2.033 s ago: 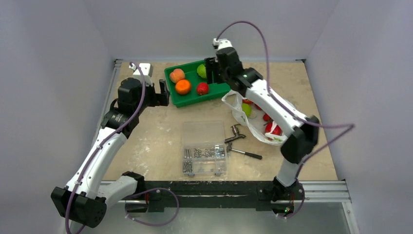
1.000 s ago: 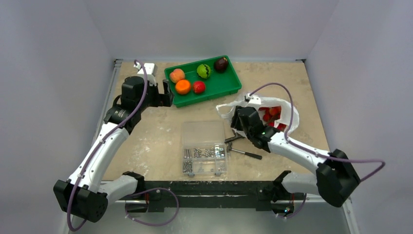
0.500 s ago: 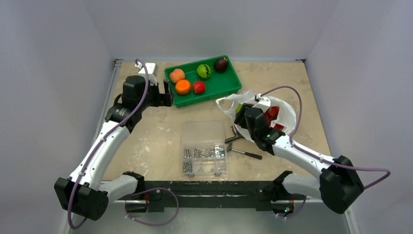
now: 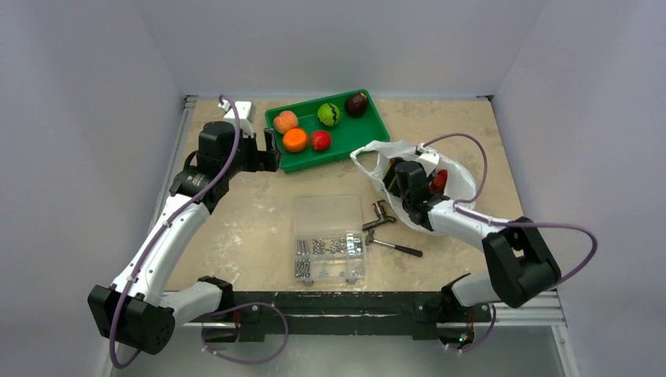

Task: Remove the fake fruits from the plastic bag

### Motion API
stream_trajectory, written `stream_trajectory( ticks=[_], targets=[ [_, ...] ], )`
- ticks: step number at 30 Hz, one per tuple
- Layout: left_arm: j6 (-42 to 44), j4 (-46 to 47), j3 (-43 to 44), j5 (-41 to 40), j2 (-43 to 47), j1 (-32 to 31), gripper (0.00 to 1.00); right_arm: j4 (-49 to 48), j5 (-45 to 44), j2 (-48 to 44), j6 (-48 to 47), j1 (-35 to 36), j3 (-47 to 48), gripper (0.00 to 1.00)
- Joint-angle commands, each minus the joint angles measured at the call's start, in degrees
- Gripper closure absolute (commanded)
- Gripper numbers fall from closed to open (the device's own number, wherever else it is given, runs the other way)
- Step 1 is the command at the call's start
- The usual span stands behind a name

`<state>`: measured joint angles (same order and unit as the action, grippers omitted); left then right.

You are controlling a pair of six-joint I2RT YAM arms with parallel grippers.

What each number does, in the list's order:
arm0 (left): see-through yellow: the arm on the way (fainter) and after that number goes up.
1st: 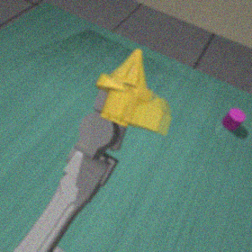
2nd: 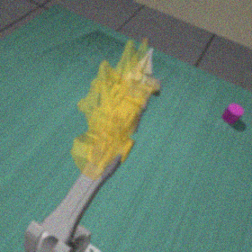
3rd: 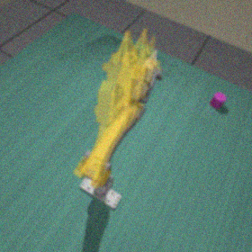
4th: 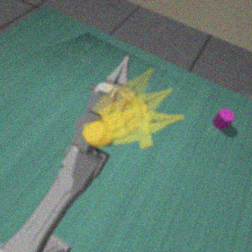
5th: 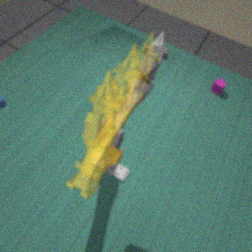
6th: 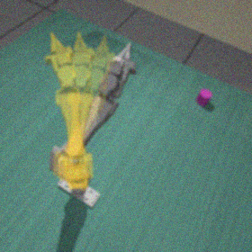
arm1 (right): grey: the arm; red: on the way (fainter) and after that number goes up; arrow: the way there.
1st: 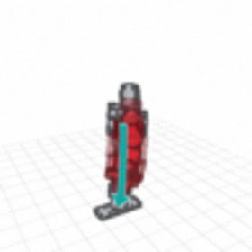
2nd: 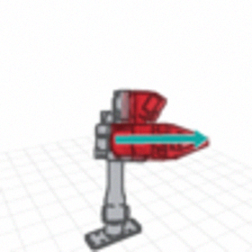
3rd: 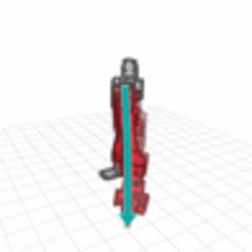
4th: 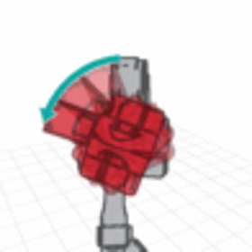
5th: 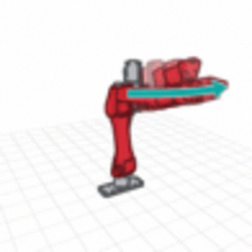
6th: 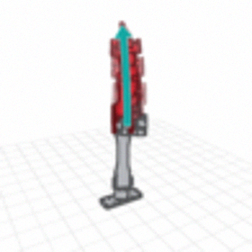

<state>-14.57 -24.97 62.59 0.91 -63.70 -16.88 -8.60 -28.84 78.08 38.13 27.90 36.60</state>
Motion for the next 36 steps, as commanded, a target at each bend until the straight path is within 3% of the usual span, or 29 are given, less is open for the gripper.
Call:
stream_trajectory(
  ticks=[1,11,14,18,25,36],
  targets=[
    [-0.3,1.0,2.4,0.2,0.3,0.4,0.0,-5.6,-0.8,5.4,-1.5,-1.0,5.0,0.25],
    [-0.5,1.0,3.0,0.7,-0.5,0.4,0.0,-12.4,1.7,13.4,-4.6,-1.8,8.5,0.23],
    [-0.5,0.8,2.9,0.6,-0.4,0.4,0.0,-12.6,1.5,14.7,-5.2,-1.9,9.2,0.33],
    [-0.5,0.8,3.2,0.5,-0.7,0.4,0.0,-11.3,0.3,13.7,-6.2,-1.9,8.7,0.54],
    [-0.6,0.4,3.5,0.7,-1.5,0.4,0.0,-6.8,-0.6,3.9,-7.4,-1.9,5.2,0.73],
    [-0.8,0.6,3.7,1.3,-1.6,0.4,0.0,5.9,-0.6,-21.1,-9.4,-1.9,-3.1,0.94]
  ],
)
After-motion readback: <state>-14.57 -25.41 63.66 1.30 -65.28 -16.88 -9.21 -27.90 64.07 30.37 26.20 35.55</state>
